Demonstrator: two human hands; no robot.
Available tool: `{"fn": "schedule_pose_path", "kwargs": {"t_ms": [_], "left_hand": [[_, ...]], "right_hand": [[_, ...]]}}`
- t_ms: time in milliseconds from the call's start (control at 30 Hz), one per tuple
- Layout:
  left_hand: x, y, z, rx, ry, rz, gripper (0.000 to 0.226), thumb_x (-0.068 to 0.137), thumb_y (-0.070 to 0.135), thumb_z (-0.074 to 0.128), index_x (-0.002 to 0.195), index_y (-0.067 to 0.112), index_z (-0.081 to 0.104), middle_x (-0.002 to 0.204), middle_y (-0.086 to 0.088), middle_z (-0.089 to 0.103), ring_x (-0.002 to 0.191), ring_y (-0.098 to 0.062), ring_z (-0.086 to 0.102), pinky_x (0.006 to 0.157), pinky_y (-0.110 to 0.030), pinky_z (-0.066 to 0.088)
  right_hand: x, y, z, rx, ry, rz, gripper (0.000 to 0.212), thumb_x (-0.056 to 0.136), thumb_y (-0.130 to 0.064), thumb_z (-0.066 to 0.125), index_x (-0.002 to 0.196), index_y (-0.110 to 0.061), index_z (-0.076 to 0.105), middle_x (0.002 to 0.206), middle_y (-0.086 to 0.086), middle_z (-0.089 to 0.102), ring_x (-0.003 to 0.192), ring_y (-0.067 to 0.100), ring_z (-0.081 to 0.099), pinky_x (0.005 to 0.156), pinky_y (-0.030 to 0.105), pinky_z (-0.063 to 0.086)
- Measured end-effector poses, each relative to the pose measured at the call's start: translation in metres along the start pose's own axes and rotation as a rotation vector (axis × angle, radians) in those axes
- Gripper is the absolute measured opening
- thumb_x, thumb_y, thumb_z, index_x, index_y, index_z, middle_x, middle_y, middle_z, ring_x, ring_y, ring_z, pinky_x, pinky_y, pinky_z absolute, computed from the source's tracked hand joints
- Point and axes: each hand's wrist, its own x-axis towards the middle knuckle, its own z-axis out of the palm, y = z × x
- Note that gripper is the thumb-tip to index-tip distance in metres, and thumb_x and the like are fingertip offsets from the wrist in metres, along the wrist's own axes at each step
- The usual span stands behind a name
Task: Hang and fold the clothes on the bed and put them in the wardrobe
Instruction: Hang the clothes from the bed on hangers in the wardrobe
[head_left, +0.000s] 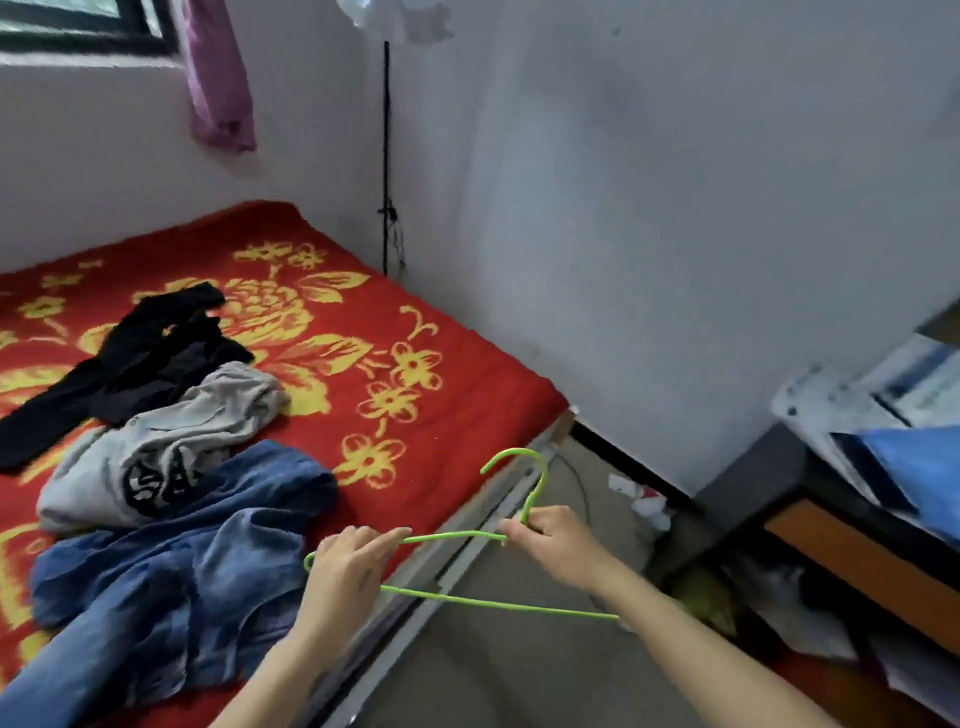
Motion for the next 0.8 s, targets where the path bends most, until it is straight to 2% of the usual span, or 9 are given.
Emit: {"fn": "schedule_pose_path", "kwargs": {"t_ms": [67,167,267,367,467,567,633,700,800], "left_hand": [[0.026,0.022,0.025,0.003,-0.058,0.103,0.037,0.086,0.028,0.041,0.091,0.014,0.075,0.070,0.003,0.064,0.073,-0.010,0.041,0.062,-0.028,0.039],[0.050,0.062,0.056,-0.052,-0.144,0.196,0.042,0.086,0.034,0.041,0.096,0.010,0.074,0.089,-0.005,0.068,0.087,-0.018,0.048,0.061,-0.040,0.049],[0.059,0.107,0.082,-0.173,-0.234,0.319,0.045,0.082,0.029,0.040,0.101,0.003,0.071,0.095,-0.012,0.067,0.090,-0.021,0.050,0.072,-0.034,0.043],[0.054,0.150,0.098,-0.286,-0.336,0.466,0.046,0.078,0.023,0.039,0.101,-0.002,0.070,0.095,-0.016,0.067,0.090,-0.020,0.044,0.073,-0.036,0.051],[0.035,0.184,0.106,-0.385,-0.457,0.591,0.046,0.078,0.024,0.039,0.102,-0.001,0.070,0.095,-0.014,0.066,0.088,-0.019,0.043,0.072,-0.034,0.051],[0.011,0.212,0.109,-0.453,-0.570,0.692,0.041,0.078,0.022,0.044,0.104,0.002,0.069,0.094,-0.011,0.066,0.088,-0.018,0.048,0.075,-0.028,0.041],[-0.005,0.226,0.112,-0.478,-0.605,0.718,0.031,0.078,0.010,0.057,0.105,0.001,0.069,0.096,-0.013,0.066,0.088,-0.027,0.059,0.076,-0.035,0.049],[-0.017,0.239,0.115,-0.498,-0.641,0.728,0.032,0.075,-0.003,0.068,0.107,0.000,0.068,0.099,-0.014,0.065,0.088,-0.035,0.062,0.075,-0.044,0.052],[-0.028,0.263,0.121,-0.520,-0.660,0.806,0.031,0.078,0.002,0.065,0.109,0.001,0.067,0.101,-0.013,0.064,0.093,-0.028,0.058,0.077,-0.041,0.050]], "right_hand": [[-0.029,0.022,-0.017,0.052,0.115,0.115,0.036,0.095,-0.027,0.054,0.067,-0.007,0.064,0.053,-0.007,0.045,0.048,0.001,0.040,0.057,0.023,0.031],[-0.081,0.052,-0.033,0.083,0.308,0.237,0.046,0.095,-0.025,0.053,0.049,-0.022,0.050,0.054,0.003,0.052,0.050,0.004,0.046,0.061,0.025,0.036],[-0.147,0.079,-0.038,0.086,0.557,0.420,0.053,0.095,-0.028,0.053,0.043,-0.023,0.043,0.063,0.016,0.060,0.061,0.020,0.057,0.065,0.030,0.038],[-0.222,0.092,-0.030,0.080,0.785,0.566,0.055,0.094,-0.028,0.055,0.041,-0.023,0.042,0.053,0.008,0.056,0.052,0.012,0.056,0.063,0.032,0.038],[-0.295,0.089,-0.008,0.101,1.024,0.682,0.056,0.093,-0.023,0.056,0.039,-0.022,0.042,0.048,0.000,0.054,0.063,0.019,0.063,0.069,0.033,0.042],[-0.356,0.079,0.013,0.113,1.214,0.816,0.057,0.093,-0.019,0.056,0.038,-0.022,0.044,0.043,-0.008,0.054,0.062,0.005,0.062,0.065,0.023,0.040],[-0.391,0.073,0.022,0.137,1.360,0.864,0.056,0.093,-0.014,0.056,0.038,-0.019,0.043,0.038,-0.010,0.052,0.059,-0.004,0.060,0.061,0.010,0.037],[-0.420,0.069,0.027,0.171,1.506,0.861,0.056,0.092,-0.009,0.056,0.038,-0.015,0.041,0.037,-0.003,0.051,0.056,-0.004,0.060,0.056,0.007,0.038],[-0.458,0.064,0.030,0.199,1.666,0.865,0.053,0.093,-0.007,0.054,0.041,-0.009,0.041,0.047,0.012,0.060,0.040,-0.006,0.052,0.046,0.007,0.035]]}}
